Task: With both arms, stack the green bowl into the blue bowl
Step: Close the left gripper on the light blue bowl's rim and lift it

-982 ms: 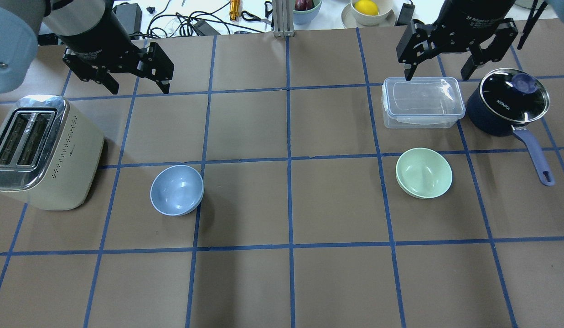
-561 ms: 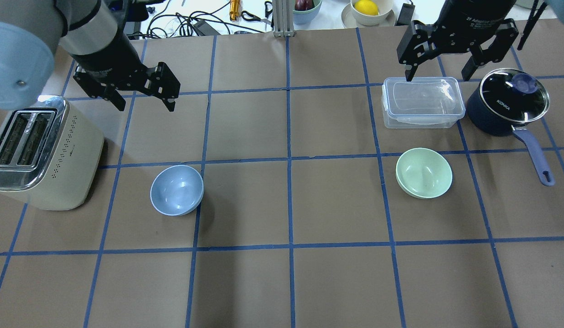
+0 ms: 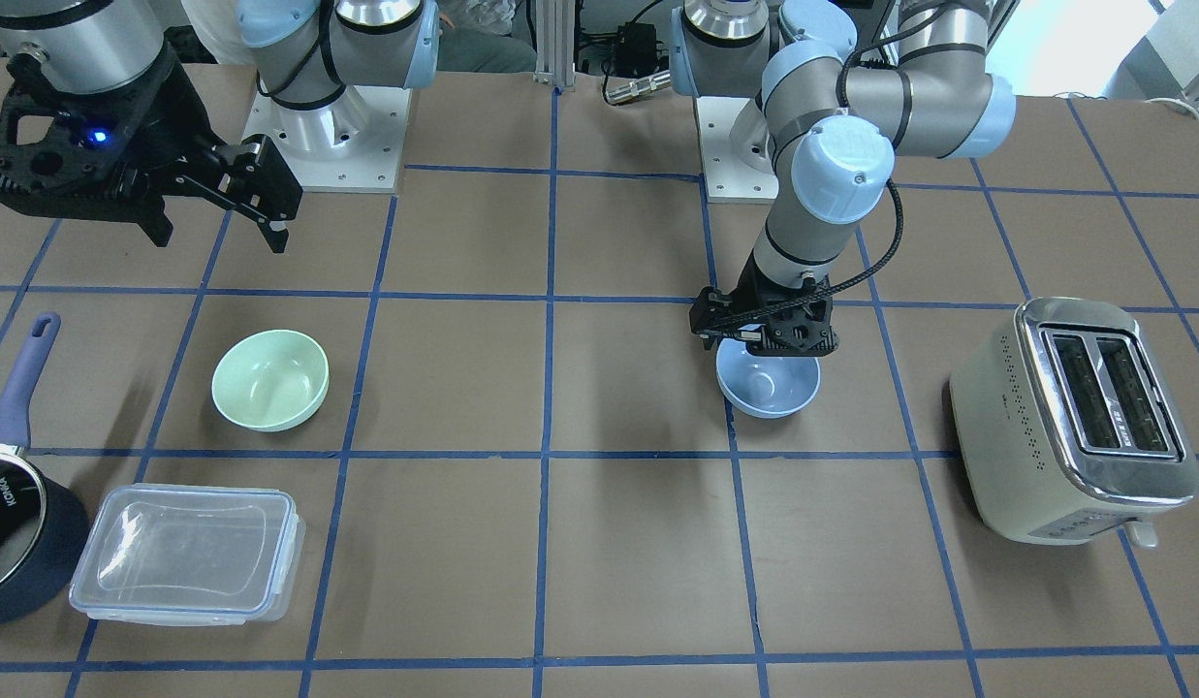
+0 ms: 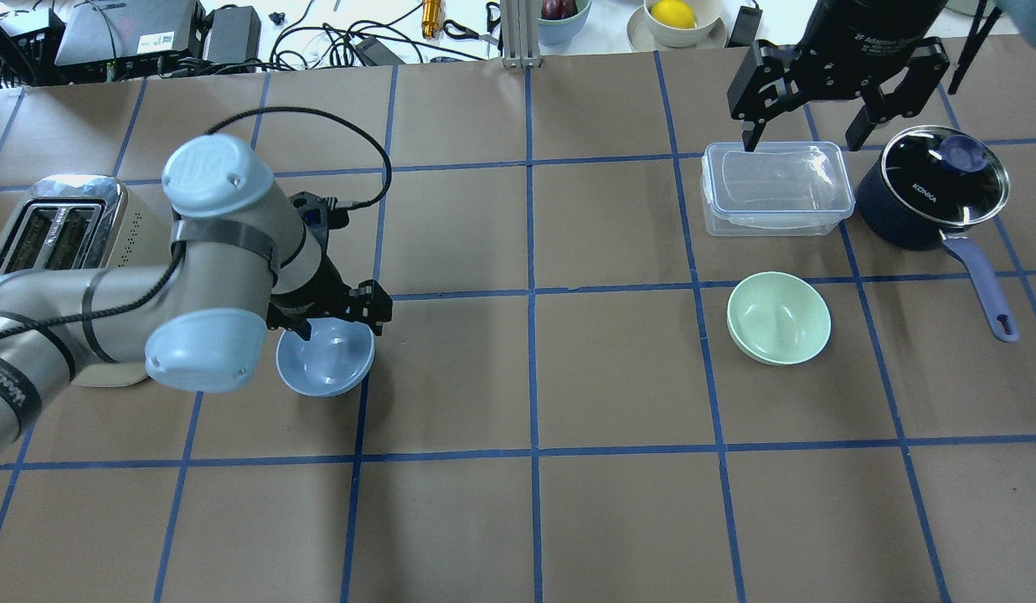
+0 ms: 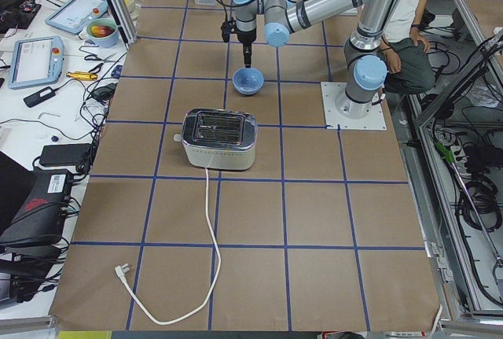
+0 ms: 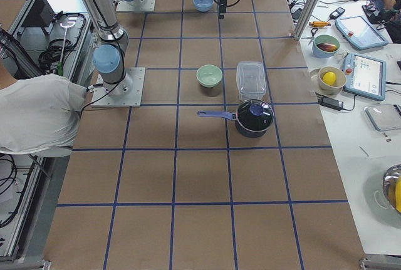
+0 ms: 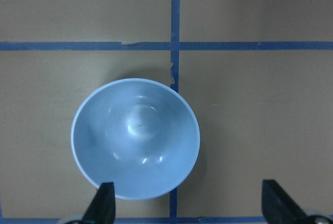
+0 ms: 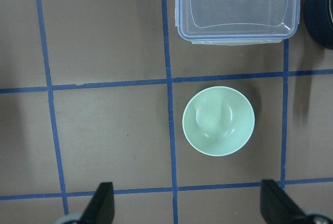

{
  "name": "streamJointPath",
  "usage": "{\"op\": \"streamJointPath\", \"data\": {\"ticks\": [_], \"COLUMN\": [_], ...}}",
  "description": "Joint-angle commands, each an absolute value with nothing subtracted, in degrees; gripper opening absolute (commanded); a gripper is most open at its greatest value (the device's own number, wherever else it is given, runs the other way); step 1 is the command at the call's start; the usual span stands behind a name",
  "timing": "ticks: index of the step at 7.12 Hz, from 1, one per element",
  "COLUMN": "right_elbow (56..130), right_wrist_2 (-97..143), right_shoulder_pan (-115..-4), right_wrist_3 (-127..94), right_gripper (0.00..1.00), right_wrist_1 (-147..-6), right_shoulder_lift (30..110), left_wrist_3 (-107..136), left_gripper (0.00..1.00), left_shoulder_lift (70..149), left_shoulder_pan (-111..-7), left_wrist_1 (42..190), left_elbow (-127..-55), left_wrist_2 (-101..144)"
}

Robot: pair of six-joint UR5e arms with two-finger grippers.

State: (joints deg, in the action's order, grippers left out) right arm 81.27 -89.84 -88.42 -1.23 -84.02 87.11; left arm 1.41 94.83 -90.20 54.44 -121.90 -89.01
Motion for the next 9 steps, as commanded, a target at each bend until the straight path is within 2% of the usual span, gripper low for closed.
{"op": "streamJointPath", "data": {"ticks": [1,2,3,4,7,9], "right_elbow": [81.30,81.30,81.30,81.39,81.39,81.47], "right_wrist_2": [-89.74,-89.74,-89.74,-89.65,-89.65,-89.65], "right_shoulder_pan": [-88.42,-88.42,-88.42,-88.42,-89.12,-89.21], "right_wrist_3": [-1.23,-1.14,-1.06,-0.97,-0.88,-0.88], "right_gripper": [1.00,1.00,1.00,1.00,1.00,1.00], "right_wrist_1": [-84.02,-84.02,-84.02,-84.11,-86.40,-86.40], "right_shoulder_lift": [87.10,87.10,87.01,87.01,87.01,86.66], "left_wrist_3": [1.41,0.62,0.09,-0.26,0.52,12.22], "left_gripper": [1.00,0.85,0.38,0.08,0.01,0.01], "left_shoulder_lift": [97.19,98.95,100.01,100.28,100.63,105.00], "left_shoulder_pan": [-90.26,-90.18,-90.78,-92.10,-95.69,-102.88], "left_wrist_1": [45.38,42.92,42.80,42.80,42.37,43.59], "left_elbow": [-127.96,-127.19,-127.53,-127.44,-123.25,-113.87], "left_wrist_2": [-88.95,-89.47,-89.56,-90.26,-91.50,-91.23]}}
